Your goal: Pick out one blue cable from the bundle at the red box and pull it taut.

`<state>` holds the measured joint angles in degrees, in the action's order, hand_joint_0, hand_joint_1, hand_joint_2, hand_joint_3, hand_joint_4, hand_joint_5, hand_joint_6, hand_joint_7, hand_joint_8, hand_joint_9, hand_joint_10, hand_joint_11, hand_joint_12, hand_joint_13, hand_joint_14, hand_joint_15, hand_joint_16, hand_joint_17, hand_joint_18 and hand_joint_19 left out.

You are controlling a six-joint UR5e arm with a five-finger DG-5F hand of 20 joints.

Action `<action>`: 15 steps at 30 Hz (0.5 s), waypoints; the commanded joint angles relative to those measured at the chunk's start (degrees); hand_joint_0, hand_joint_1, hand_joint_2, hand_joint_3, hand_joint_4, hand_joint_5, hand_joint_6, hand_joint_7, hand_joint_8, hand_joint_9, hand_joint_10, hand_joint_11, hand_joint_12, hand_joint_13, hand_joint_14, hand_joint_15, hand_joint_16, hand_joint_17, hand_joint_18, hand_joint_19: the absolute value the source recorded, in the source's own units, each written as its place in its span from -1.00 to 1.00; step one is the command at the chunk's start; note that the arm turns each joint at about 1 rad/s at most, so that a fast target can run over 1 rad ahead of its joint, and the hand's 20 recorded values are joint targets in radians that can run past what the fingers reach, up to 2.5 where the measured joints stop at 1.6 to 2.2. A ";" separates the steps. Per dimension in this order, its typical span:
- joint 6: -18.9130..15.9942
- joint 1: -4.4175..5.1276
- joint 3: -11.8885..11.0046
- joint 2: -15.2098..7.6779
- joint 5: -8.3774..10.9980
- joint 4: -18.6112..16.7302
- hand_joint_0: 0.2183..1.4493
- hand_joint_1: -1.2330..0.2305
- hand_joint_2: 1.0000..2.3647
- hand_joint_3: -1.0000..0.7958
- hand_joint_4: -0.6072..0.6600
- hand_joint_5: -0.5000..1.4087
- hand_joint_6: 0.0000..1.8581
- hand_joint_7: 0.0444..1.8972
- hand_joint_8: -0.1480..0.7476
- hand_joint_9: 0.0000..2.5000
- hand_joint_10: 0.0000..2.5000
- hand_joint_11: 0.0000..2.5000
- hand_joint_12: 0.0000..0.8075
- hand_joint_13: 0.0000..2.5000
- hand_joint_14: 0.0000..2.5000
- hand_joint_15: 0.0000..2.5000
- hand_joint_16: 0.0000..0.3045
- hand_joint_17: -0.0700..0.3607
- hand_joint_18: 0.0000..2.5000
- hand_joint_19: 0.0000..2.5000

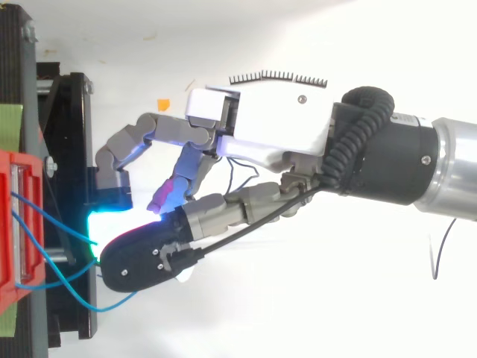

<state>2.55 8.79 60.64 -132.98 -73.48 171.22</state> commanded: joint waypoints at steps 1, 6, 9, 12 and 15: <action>0.00 0.09 0.00 0.00 0.00 -0.01 -0.34 -0.47 -0.97 -0.10 -0.06 -0.61 -0.01 0.07 -0.10 0.04 -0.98 -0.41 -0.14 -0.20 -0.98 -0.52 -0.67 -0.15 -0.36 -0.45; 0.00 0.00 0.00 0.00 0.00 0.08 -0.25 -0.49 -0.98 -0.25 -0.14 -0.62 0.00 0.02 -0.13 0.03 -0.98 -0.41 -0.16 -0.21 -0.98 -0.53 -0.68 -0.17 -0.37 -0.46; 0.00 0.00 0.00 0.00 0.00 0.08 -0.22 -0.48 -0.99 -0.38 -0.16 -0.62 0.01 -0.01 -0.14 0.02 -0.98 -0.41 -0.18 -0.21 -0.98 -0.53 -0.68 -0.17 -0.37 -0.46; 0.00 0.09 0.00 0.00 0.00 0.08 -0.26 -0.46 -1.00 -0.44 -0.11 -0.62 0.01 -0.05 -0.15 0.03 -0.98 -0.41 -0.19 -0.21 -0.98 -0.53 -0.68 -0.17 -0.37 -0.47; 0.00 0.09 0.00 0.00 0.00 0.08 -0.33 -0.39 -1.00 -0.44 -0.06 -0.62 0.00 -0.07 -0.13 0.04 -0.98 -0.41 -0.19 -0.21 -0.98 -0.53 -0.68 -0.17 -0.37 -0.46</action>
<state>2.55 8.80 60.64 -132.98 -73.47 171.30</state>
